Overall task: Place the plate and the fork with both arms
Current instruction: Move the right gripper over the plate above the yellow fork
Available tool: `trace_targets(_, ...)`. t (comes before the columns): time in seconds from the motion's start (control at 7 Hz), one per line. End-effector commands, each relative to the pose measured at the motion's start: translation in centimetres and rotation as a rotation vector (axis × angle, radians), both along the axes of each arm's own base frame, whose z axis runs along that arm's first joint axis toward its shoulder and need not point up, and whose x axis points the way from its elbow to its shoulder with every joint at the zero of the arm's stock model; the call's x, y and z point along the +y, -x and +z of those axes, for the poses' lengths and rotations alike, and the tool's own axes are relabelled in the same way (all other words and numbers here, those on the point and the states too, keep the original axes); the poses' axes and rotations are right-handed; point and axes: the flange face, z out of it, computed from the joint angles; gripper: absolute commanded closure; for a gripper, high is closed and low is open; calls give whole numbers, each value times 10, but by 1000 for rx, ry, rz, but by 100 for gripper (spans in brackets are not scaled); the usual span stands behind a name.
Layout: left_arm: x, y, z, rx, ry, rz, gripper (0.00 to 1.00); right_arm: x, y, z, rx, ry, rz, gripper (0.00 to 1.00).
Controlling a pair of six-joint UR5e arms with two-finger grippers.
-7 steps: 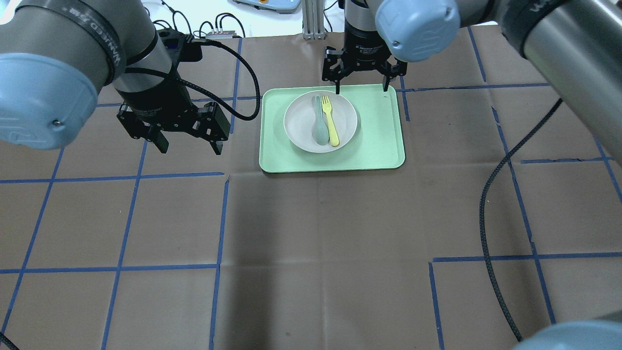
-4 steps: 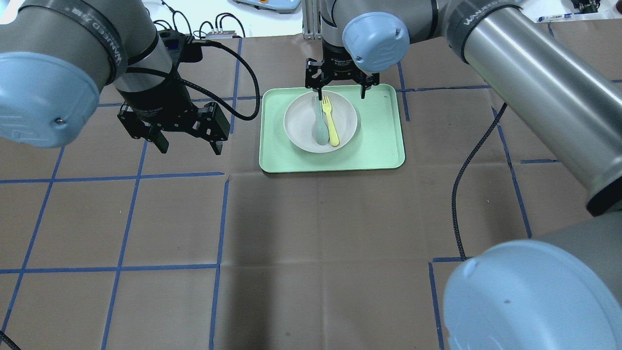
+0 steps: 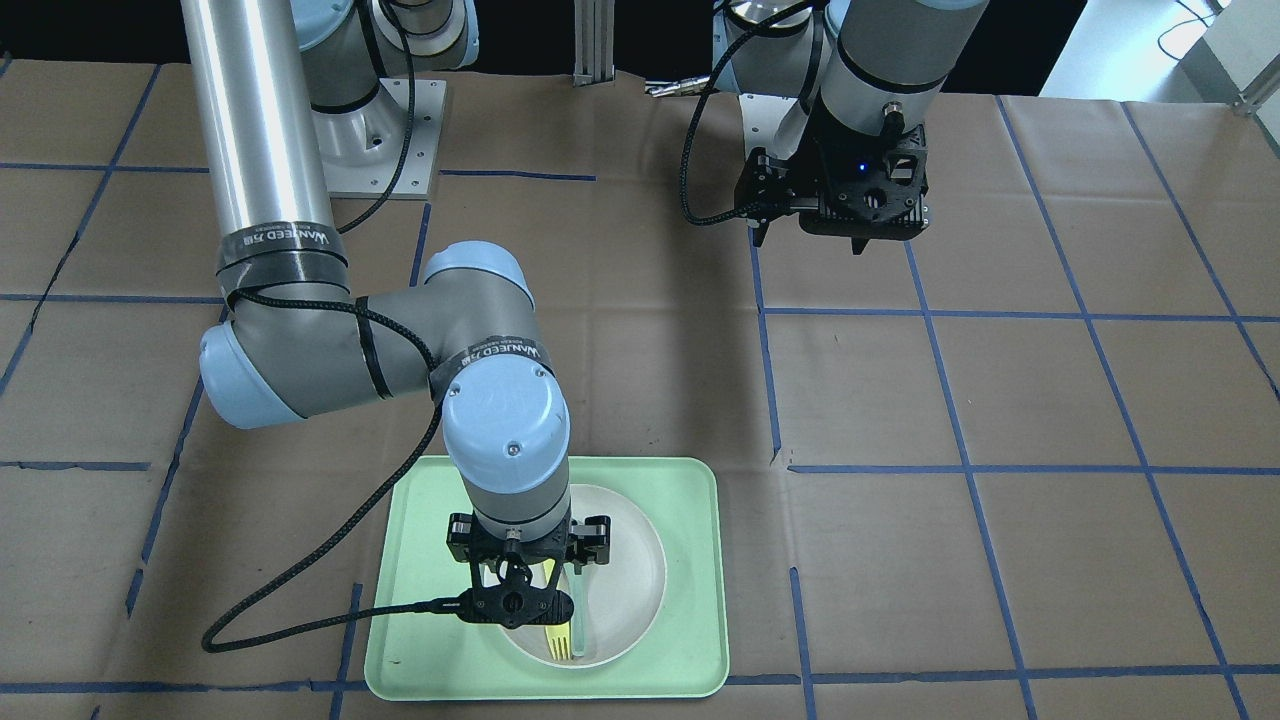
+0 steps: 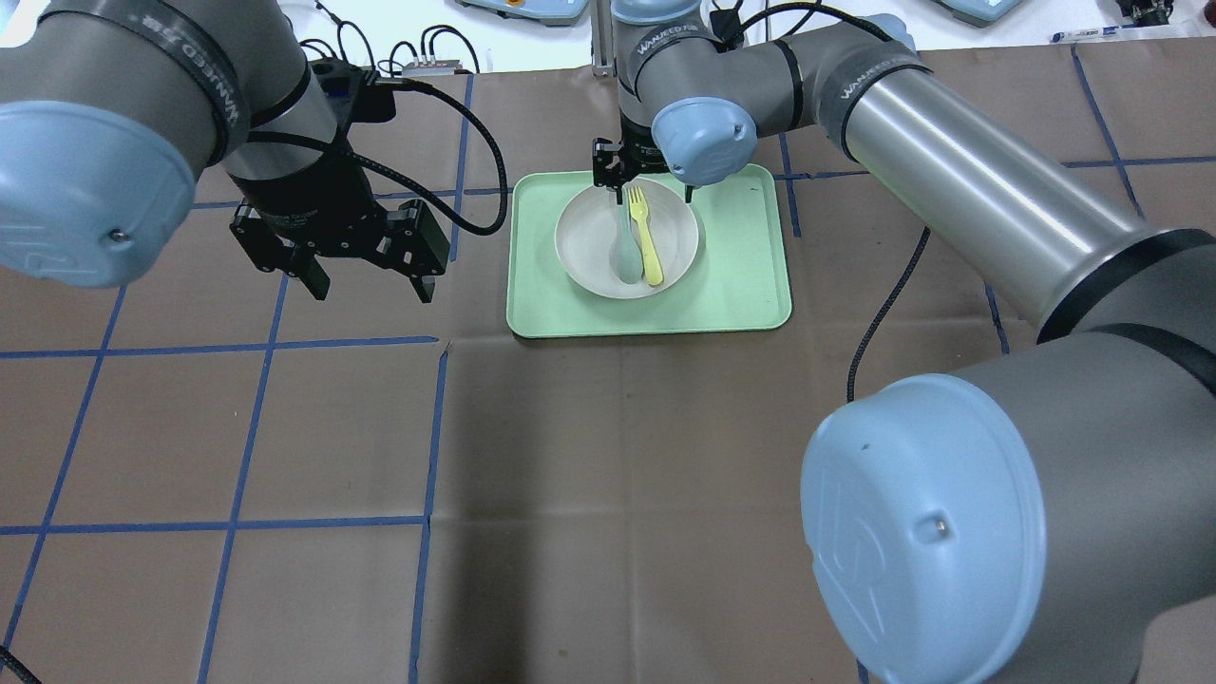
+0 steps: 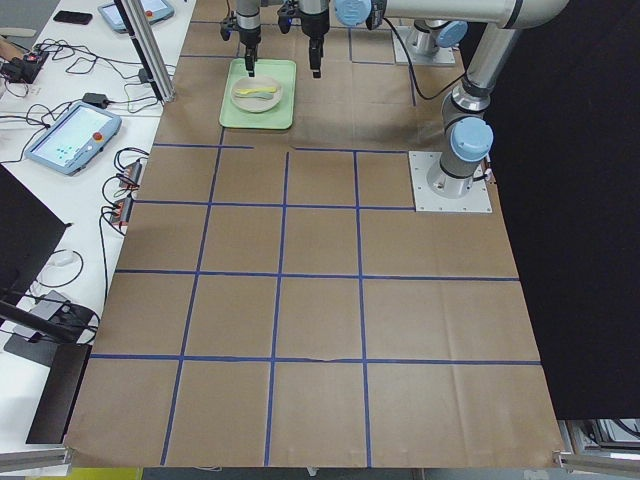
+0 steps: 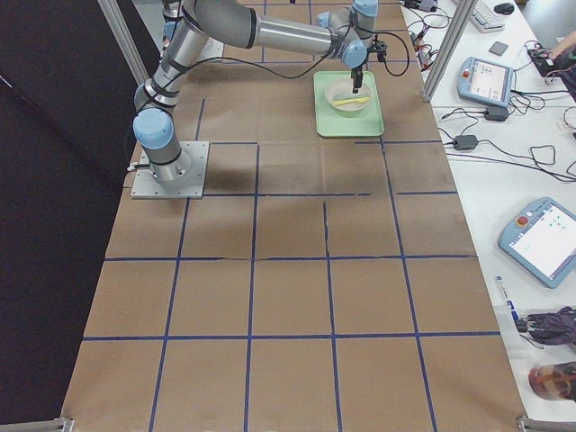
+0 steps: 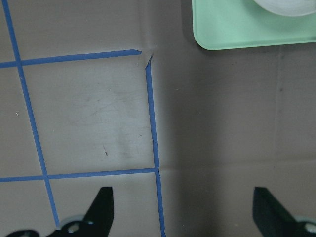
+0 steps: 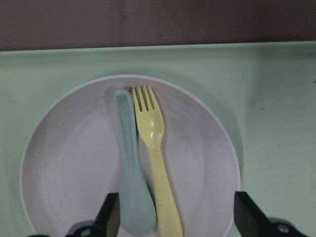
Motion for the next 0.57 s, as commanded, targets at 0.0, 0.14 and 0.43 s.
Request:
trace_targets(0.0, 0, 0, 0, 0, -1, -1, 1, -5, 1, -25, 6, -18, 5, 35)
trace_targets(0.14, 0, 0, 0, 0, -1, -1, 1, -6, 1, -37, 10, -32, 8, 36)
trace_targets(0.43, 0, 0, 0, 0, -2, 0, 1, -6, 1, -49, 13, -45, 8, 44)
